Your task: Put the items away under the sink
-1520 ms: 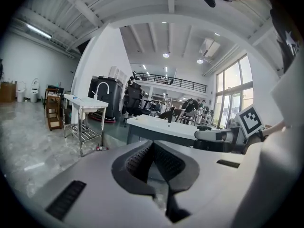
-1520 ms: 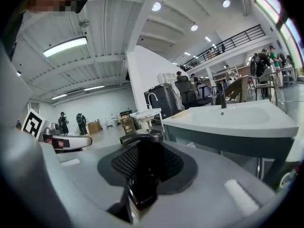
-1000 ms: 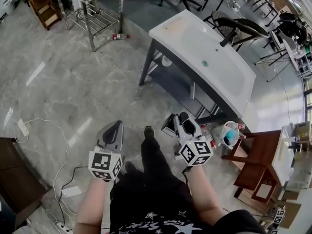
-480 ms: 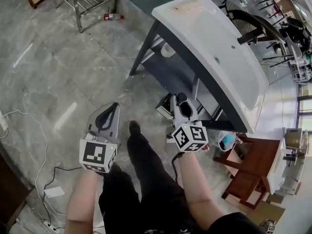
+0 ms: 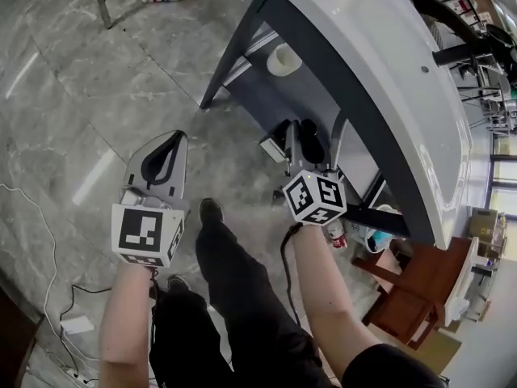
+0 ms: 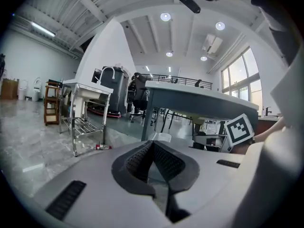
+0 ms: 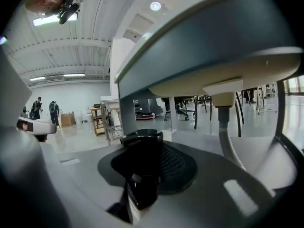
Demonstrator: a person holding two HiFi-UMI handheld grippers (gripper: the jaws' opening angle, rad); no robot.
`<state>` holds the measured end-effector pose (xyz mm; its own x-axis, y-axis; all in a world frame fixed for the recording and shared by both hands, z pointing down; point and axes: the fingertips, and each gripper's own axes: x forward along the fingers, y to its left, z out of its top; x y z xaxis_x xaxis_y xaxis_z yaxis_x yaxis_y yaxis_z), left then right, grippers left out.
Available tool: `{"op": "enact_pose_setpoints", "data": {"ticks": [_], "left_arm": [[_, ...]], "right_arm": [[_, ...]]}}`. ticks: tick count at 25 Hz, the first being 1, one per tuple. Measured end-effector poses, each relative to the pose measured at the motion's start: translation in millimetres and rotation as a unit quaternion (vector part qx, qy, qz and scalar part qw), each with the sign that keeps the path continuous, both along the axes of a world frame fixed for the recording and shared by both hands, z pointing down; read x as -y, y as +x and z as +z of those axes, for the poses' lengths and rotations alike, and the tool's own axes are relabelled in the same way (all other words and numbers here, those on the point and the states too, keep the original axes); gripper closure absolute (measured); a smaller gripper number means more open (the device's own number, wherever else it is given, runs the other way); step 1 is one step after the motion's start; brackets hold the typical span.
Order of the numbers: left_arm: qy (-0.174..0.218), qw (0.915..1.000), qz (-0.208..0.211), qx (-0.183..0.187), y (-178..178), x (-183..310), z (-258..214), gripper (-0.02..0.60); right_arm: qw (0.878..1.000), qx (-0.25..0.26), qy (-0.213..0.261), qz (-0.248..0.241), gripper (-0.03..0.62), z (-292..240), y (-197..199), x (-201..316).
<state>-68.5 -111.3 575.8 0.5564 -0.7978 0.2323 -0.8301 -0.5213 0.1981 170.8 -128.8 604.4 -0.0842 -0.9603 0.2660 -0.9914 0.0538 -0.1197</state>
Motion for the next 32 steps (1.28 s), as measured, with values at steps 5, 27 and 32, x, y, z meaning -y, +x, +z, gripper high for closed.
{"op": "enact_pose_setpoints", "data": {"ticks": [5,27,32], "left_arm": [[0.006,0.9998,0.017,0.004,29,33,24,0.572],[0.003,0.999,0.044,0.006,78,87,52,0.572],[-0.005,0.9986,0.051,0.007,83,78,55,0.572]], "right_arm": [[0.999,-0.026,0.025,0.012,0.497,13,28,43],[0.992,-0.09,0.068,0.063,0.497,32,113,135],[0.993,-0.087,0.062,0.058,0.496,28,109,135]]}}
